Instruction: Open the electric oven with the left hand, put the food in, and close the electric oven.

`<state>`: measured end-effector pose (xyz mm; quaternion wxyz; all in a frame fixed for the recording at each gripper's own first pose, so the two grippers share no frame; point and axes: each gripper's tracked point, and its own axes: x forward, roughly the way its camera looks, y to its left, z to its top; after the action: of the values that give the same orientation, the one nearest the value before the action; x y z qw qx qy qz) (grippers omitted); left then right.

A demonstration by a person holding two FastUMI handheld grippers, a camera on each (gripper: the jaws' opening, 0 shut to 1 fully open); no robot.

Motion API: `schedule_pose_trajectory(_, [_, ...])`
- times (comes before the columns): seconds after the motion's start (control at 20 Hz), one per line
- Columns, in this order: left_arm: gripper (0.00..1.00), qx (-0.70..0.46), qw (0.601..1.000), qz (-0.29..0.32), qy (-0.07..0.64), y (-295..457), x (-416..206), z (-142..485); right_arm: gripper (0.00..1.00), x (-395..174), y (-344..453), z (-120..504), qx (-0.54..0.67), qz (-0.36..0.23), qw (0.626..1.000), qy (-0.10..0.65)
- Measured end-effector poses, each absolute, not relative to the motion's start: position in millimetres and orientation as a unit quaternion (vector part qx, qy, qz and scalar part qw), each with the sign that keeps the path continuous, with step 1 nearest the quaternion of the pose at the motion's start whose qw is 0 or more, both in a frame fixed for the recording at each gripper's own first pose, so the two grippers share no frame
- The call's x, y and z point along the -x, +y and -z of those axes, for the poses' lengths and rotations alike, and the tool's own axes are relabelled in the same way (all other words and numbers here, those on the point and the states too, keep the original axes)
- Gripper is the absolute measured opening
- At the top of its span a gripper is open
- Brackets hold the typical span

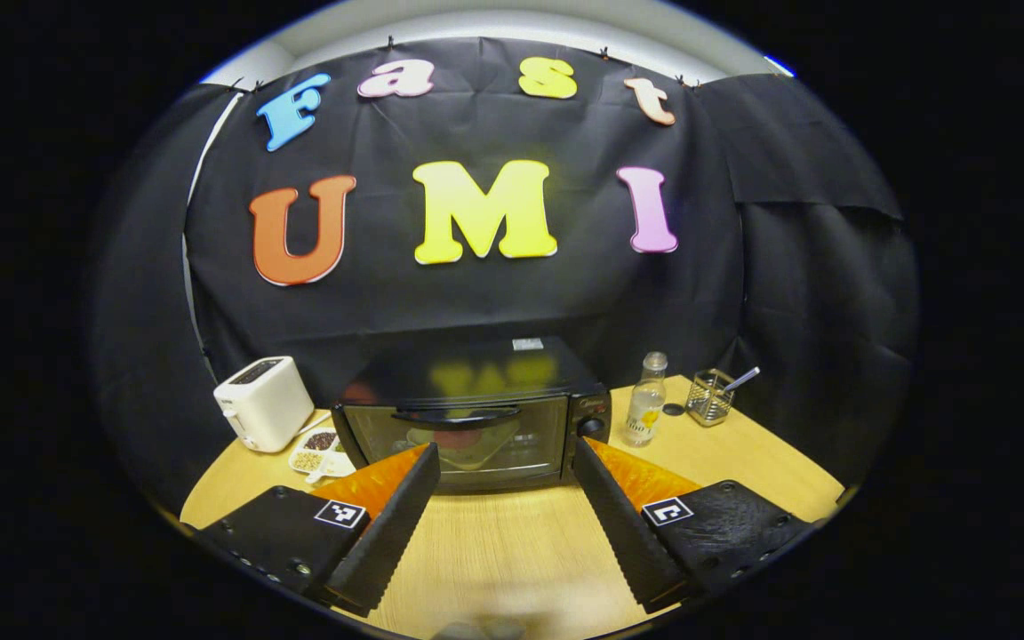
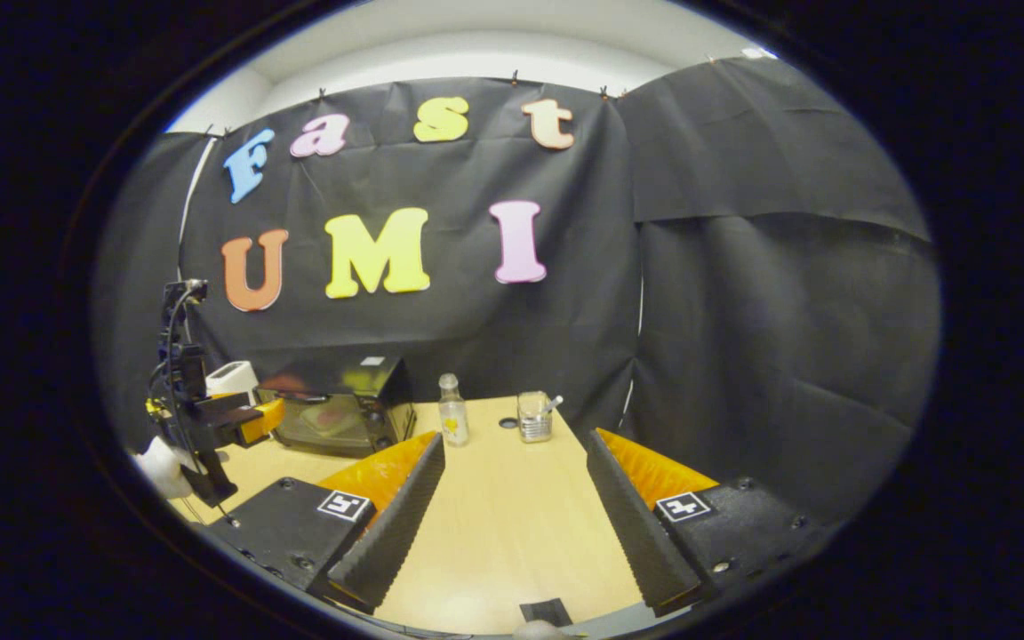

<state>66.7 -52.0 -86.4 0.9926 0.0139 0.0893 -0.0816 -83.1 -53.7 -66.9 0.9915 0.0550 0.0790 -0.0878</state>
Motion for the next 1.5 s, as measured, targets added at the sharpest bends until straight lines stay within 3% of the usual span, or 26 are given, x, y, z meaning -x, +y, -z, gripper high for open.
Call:
schedule_pose_trajectory(0.35, [0.97,0.006,0.999,0.038,-0.006,-47.5,71.0,-22.6,1.00,147.5,-94.2,19.3,-0.039,0.053,0.998,0.011])
schedule_pose_trajectory(0.8, [0.96,0.004,1.000,-0.010,-0.027,-31.1,207.8,-42.7,1.00,210.3,-81.3,29.3,-0.026,-0.005,1.000,-0.004])
schedule_pose_trajectory(1.5, [0.97,-0.021,0.999,-0.033,-0.011,-29.2,257.3,-28.6,1.00,225.7,-60.4,40.6,-0.043,-0.034,0.998,0.015])
